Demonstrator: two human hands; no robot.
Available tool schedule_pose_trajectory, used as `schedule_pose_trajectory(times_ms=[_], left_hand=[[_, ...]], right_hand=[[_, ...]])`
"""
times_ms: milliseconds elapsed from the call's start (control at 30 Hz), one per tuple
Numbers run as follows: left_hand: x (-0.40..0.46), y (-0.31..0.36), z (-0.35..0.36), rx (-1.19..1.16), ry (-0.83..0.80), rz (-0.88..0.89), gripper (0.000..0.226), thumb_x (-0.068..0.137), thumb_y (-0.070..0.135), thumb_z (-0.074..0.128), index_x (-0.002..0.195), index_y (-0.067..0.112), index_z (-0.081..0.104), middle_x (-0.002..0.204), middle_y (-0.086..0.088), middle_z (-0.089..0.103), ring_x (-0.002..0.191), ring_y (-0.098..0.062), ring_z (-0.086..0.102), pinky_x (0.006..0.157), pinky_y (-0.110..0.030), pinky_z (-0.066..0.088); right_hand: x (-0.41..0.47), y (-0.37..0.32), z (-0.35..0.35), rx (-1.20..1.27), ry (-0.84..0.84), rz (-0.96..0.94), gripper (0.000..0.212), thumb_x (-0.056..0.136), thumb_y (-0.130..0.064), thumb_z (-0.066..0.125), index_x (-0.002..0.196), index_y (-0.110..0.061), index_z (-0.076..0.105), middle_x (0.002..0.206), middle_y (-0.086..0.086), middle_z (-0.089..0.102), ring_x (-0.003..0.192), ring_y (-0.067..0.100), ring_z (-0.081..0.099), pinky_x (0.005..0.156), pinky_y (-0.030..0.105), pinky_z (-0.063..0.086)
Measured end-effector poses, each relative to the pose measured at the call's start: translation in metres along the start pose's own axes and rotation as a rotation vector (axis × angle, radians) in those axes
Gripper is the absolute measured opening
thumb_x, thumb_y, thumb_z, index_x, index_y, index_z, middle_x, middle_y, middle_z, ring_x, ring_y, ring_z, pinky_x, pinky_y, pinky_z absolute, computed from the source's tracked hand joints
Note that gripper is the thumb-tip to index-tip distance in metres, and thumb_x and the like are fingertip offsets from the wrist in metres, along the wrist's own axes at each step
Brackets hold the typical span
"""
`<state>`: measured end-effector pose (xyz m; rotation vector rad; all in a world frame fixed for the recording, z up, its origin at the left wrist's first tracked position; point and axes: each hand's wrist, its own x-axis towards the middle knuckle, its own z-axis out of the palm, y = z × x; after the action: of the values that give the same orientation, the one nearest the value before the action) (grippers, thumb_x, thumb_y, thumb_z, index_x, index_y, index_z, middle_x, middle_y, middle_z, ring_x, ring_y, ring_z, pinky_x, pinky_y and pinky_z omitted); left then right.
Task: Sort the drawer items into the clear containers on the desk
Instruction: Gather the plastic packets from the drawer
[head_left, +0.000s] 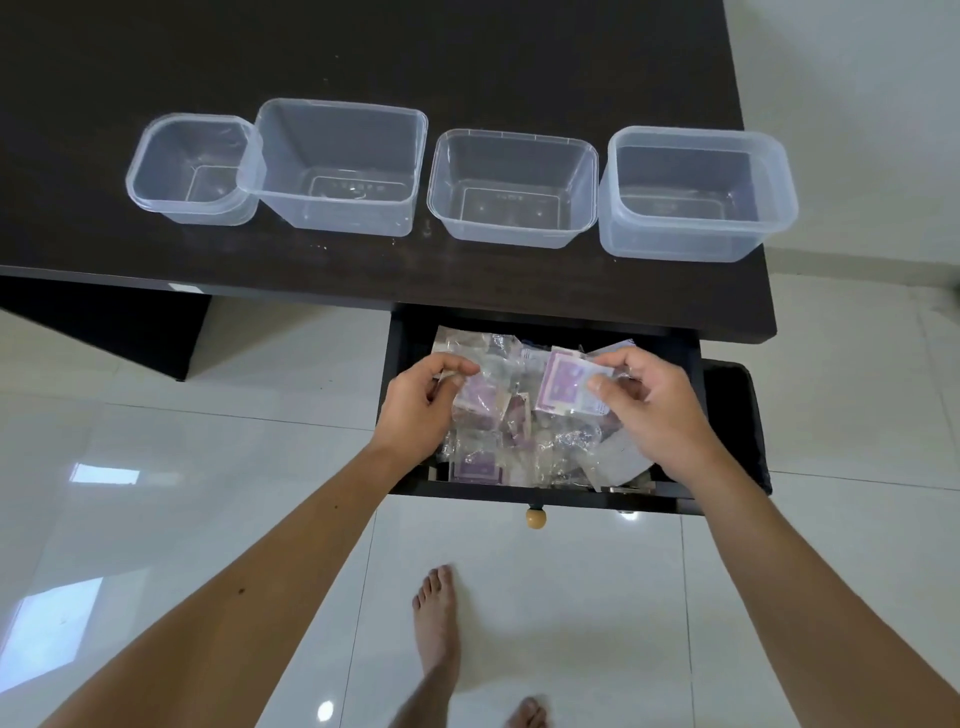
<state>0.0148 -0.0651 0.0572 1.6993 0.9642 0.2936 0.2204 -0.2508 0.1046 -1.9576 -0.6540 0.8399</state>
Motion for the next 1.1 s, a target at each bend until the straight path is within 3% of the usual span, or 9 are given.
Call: schedule_pose_trajectory(times_ms=[67,167,267,333,400,533,733,967,1100], left_hand=[[-0.001,-0.001,-0.001,0.003,-0.024,-0.013,0.022,0.109,0.016,0.056,0.119,0.026,0.073,0.067,0.02,0.068,0.045,-0.011,0.039,0.044,-0.026,0.042],[-0.003,0.001,-0.002,-0.048,-0.097,-0.036,0.025,0.108,0.039,0.055,0.122,0.03,0.075,0.101,0.007,0.079,0.056,-0.017,0.055,0.061,-0.043,0.06],[-0.005,0.007,-0.004,-0.131,-0.16,-0.076,0.043,0.097,0.061,0.064,0.123,0.029,0.075,0.116,0.002,0.077,0.088,-0.025,0.075,0.08,-0.046,0.064],[-0.006,0.009,-0.003,-0.154,-0.175,-0.053,0.037,0.092,0.044,0.079,0.122,0.024,0.075,0.115,0.003,0.076,0.089,-0.024,0.076,0.078,-0.037,0.064],[-0.006,0.008,-0.001,-0.142,-0.183,-0.04,0.038,0.086,0.024,0.087,0.121,0.023,0.074,0.115,0.009,0.075,0.082,-0.023,0.075,0.081,-0.04,0.066],[-0.003,0.002,-0.002,-0.094,-0.099,0.012,0.037,0.089,0.011,0.084,0.121,0.024,0.074,0.123,0.008,0.073,0.075,-0.004,0.072,0.077,-0.039,0.066],[0.002,-0.005,-0.002,-0.067,0.033,0.087,0.042,0.102,0.0,0.063,0.13,0.031,0.067,0.135,0.015,0.067,0.133,-0.016,0.06,0.107,-0.048,0.056],[0.003,-0.008,-0.001,-0.032,0.018,0.037,0.035,0.104,0.004,0.061,0.124,0.032,0.07,0.135,0.014,0.067,0.13,-0.015,0.061,0.102,-0.047,0.06],[0.002,-0.007,-0.003,-0.028,0.025,0.052,0.033,0.105,0.005,0.06,0.12,0.032,0.072,0.132,0.013,0.067,0.104,-0.011,0.069,0.085,-0.043,0.064]], right_hand=[[-0.001,-0.004,0.009,0.049,-0.04,-0.005,0.015,0.101,-0.015,0.07,0.112,-0.025,0.073,0.092,-0.001,0.074,0.066,0.009,0.068,0.058,0.028,0.058],[-0.001,-0.006,0.029,0.055,-0.107,-0.004,0.021,0.098,-0.014,0.074,0.109,-0.032,0.073,0.076,-0.004,0.069,0.065,0.018,0.062,0.063,0.04,0.056],[0.003,-0.005,0.047,0.033,-0.099,-0.011,0.025,0.092,-0.018,0.082,0.104,-0.037,0.073,0.097,-0.003,0.077,0.076,0.013,0.068,0.076,0.041,0.06],[0.006,-0.006,0.056,0.007,-0.078,-0.024,0.027,0.088,-0.018,0.085,0.104,-0.036,0.072,0.104,-0.003,0.075,0.083,0.011,0.07,0.079,0.034,0.06],[0.007,-0.007,0.062,-0.011,-0.066,-0.034,0.028,0.086,-0.019,0.087,0.103,-0.036,0.072,0.104,-0.003,0.071,0.081,0.017,0.07,0.077,0.033,0.06],[0.008,-0.002,0.063,-0.009,-0.022,-0.037,0.031,0.084,-0.02,0.089,0.107,-0.034,0.073,0.103,-0.006,0.07,0.081,0.025,0.071,0.084,0.04,0.064],[0.009,0.02,0.057,-0.191,-0.057,-0.005,0.03,0.087,-0.023,0.087,0.115,-0.021,0.074,0.102,-0.007,0.073,0.086,0.011,0.07,0.087,0.034,0.062],[0.016,0.021,0.069,-0.357,-0.104,0.071,0.045,0.085,-0.031,0.089,0.124,-0.02,0.07,0.09,-0.01,0.07,0.087,0.013,0.067,0.075,0.022,0.046],[0.016,0.022,0.07,-0.345,-0.106,0.091,0.017,0.088,-0.026,0.086,0.088,-0.021,0.069,0.078,-0.01,0.068,0.074,0.011,0.065,0.063,0.02,0.044]])
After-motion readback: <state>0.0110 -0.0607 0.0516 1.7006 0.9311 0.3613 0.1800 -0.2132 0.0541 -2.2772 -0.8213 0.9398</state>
